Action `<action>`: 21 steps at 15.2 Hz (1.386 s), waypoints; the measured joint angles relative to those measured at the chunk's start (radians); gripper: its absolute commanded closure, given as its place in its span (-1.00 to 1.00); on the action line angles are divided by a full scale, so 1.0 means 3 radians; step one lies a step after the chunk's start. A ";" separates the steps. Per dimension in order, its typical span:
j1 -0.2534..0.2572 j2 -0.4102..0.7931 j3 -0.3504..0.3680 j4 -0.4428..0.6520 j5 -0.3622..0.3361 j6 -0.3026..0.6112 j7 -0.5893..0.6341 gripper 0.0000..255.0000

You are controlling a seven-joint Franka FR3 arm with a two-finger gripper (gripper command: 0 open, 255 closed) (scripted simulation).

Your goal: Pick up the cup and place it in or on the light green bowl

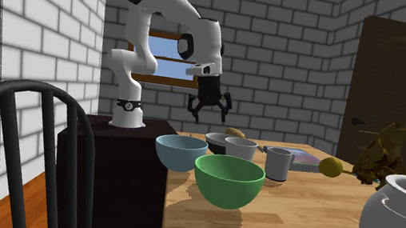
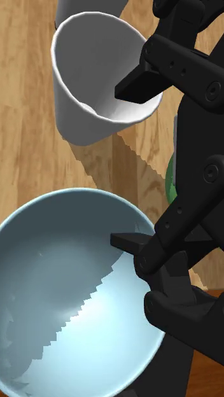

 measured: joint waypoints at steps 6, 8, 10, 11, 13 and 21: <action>0.0154 0.0645 0.0022 0.0513 -0.0058 0.0165 0.0162 -1.00; 0.0192 0.0758 0.0018 0.0561 -0.0075 0.0237 0.0191 -1.00; 0.0207 0.0837 0.0012 0.0574 -0.0084 0.0303 0.0193 -1.00; 0.0221 0.0884 0.0007 0.0594 -0.0092 0.0332 0.0201 -1.00; 0.0237 0.0945 0.0002 0.0604 -0.0100 0.0383 0.0208 -1.00; 0.0245 0.0979 -0.0001 0.0611 -0.0104 0.0412 0.0209 1.00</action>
